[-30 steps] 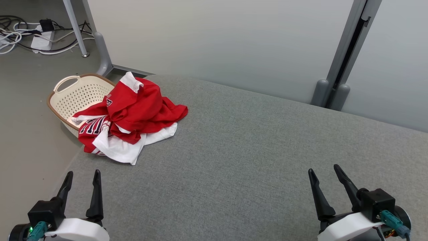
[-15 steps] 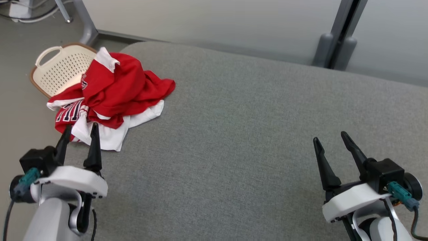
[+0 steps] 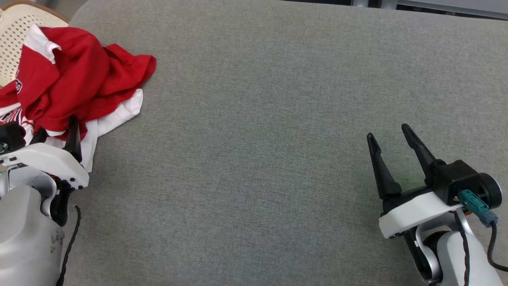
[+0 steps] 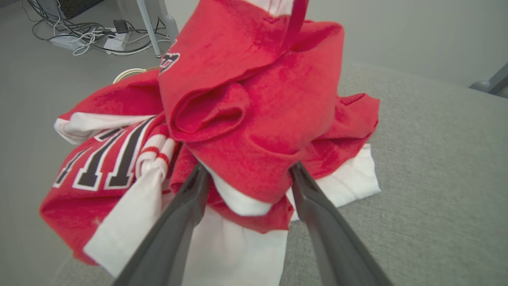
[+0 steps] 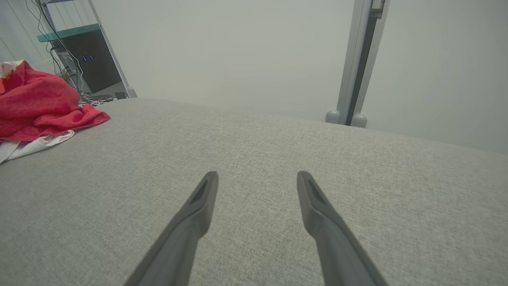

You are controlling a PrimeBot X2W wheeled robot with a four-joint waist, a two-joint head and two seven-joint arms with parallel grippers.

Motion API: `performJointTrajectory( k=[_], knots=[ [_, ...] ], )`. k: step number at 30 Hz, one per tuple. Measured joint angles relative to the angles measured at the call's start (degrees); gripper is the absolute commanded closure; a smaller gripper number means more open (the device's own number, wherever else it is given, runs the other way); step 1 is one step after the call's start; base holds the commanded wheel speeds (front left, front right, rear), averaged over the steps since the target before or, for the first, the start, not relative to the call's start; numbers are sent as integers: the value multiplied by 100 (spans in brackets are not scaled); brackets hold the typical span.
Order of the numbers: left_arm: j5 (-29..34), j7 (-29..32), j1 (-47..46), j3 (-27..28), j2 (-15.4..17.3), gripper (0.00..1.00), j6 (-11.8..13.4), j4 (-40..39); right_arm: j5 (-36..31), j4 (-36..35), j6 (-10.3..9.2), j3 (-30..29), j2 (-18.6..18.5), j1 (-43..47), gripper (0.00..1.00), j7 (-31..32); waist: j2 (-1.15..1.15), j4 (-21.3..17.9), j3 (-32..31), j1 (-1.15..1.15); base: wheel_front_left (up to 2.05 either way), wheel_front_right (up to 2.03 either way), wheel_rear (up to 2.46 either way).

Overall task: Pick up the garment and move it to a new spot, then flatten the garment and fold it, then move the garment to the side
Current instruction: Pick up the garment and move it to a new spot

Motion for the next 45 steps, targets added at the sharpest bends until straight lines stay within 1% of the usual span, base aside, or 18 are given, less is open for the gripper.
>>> performJointTrajectory(
  k=[2,3,4,5,10,13,15,20,25,27,31,35,39,42,45],
  knots=[
    [-25,-48,-138,-7,46,0,-7,254,15,38,0,-8,10,-1,0,-16,0,-54,39,0,0,0,0],
    [-25,-107,-202,-14,79,26,-7,353,15,51,0,-10,12,0,0,-19,0,-70,45,0,0,0,0],
    [-25,-107,-202,-14,79,81,-7,353,15,51,0,-10,12,0,0,-19,0,-70,45,0,0,0,0],
    [-22,-327,-301,-22,149,100,-7,487,15,79,0,-13,16,-2,0,-42,0,-80,30,0,0,0,0],
    [31,-665,-389,-34,235,100,-8,583,30,152,0,-43,32,6,0,-103,0,-73,-104,0,0,0,0],
    [64,-726,-388,-20,255,100,-7,457,42,177,0,-70,40,21,0,-123,0,-60,-188,0,0,0,0],
    [109,-743,-355,3,266,100,-3,219,49,199,0,-100,44,75,0,-168,0,-43,-297,0,0,0,0],
    [358,-756,220,178,290,100,130,-1031,111,250,0,-188,70,272,0,-224,0,-25,-658,0,0,0,0],
    [603,-757,1127,178,155,100,278,-2326,199,261,0,-219,109,539,0,-252,0,-45,-1105,0,0,0,0],
    [699,-751,1556,75,74,100,397,-2849,204,253,0,-223,124,642,0,-252,0,-67,-1284,0,0,0,0],
    [791,-376,2394,-113,-80,100,634,-4068,263,210,0,-191,162,817,0,-248,0,-161,-1583,0,0,0,0],
    [854,111,3112,-377,-244,100,808,-5235,313,135,0,-152,188,920,0,-216,0,-363,-1711,0,0,0,0],
    [956,537,3484,-814,-382,100,809,-6088,321,45,0,-146,213,945,0,-167,0,-604,-1708,0,0,0,0],
    [971,726,3460,-1151,-447,100,635,-6283,322,-26,0,-170,222,915,0,-159,0,-799,-1616,0,0,0,0],
    [1014,845,3236,-1530,-513,100,409,-6285,322,-88,0,-178,245,798,0,-164,0,-1038,-1472,0,0,0,0]
  ],
)
